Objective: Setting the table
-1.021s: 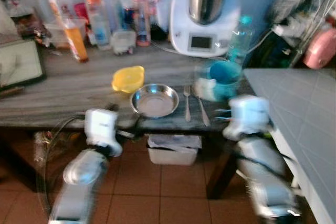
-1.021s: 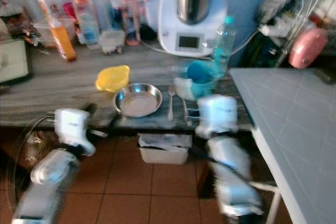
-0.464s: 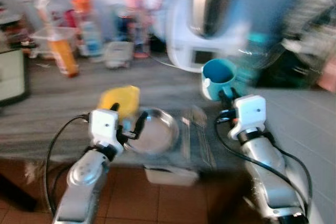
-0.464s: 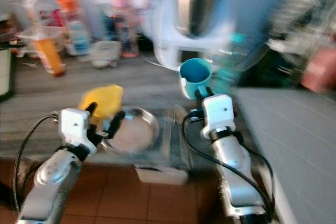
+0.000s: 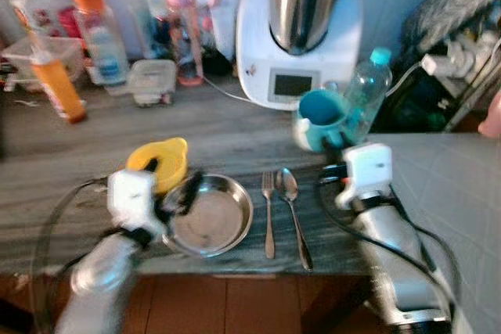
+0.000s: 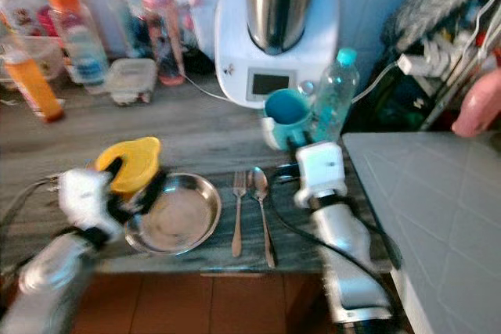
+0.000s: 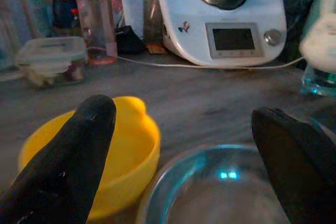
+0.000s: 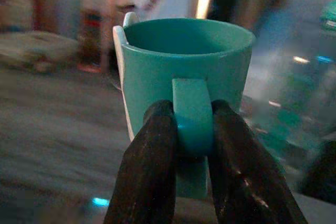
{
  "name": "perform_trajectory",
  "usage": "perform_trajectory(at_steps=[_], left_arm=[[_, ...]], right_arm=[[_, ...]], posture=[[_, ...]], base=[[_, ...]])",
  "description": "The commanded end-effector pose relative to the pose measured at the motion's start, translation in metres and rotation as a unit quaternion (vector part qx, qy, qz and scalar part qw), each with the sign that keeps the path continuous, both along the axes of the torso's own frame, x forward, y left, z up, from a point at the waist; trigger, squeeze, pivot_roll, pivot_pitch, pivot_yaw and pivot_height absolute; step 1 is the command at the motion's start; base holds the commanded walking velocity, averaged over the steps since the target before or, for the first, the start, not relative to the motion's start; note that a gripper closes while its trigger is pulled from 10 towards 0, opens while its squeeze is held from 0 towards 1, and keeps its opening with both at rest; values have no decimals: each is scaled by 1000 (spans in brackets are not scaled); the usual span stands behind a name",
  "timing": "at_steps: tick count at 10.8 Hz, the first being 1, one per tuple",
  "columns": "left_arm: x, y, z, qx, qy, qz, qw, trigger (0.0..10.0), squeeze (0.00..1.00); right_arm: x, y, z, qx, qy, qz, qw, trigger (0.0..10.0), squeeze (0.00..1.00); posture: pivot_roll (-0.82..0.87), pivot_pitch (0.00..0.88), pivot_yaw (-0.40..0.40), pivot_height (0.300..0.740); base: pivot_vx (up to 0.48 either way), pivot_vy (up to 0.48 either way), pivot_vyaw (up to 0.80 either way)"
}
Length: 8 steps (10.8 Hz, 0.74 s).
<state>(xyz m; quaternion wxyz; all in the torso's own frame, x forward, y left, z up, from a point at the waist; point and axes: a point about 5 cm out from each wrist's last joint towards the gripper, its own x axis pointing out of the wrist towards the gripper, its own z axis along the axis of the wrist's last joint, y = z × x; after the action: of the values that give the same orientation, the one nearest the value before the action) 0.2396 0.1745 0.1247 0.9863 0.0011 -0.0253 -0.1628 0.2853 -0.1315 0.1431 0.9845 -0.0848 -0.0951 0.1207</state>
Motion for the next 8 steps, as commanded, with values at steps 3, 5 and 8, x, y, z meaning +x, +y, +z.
perform_trajectory(at_steps=[3, 5, 8], left_arm=[[-14, 5, 4, 8, 19, -59, 998, 10000, 0], [-20, 5, 7, 4, 31, -90, 995, 10000, 0], [-27, 3, 6, 2, 60, -128, 990, 10000, 0]], right_arm=[[1, 0, 7, 3, -12, 6, 1000, 10000, 0], [3, 1, 7, 13, -4, 30, 999, 10000, 0], [10, 11, 5, 27, 20, 81, 996, 10000, 0]], posture=[[121, 0, -8, 740], [120, 0, -4, 740], [127, 0, 10, 740]], base=[[0, 0, 0], [0, 0, 0], [0, 0, 0]])
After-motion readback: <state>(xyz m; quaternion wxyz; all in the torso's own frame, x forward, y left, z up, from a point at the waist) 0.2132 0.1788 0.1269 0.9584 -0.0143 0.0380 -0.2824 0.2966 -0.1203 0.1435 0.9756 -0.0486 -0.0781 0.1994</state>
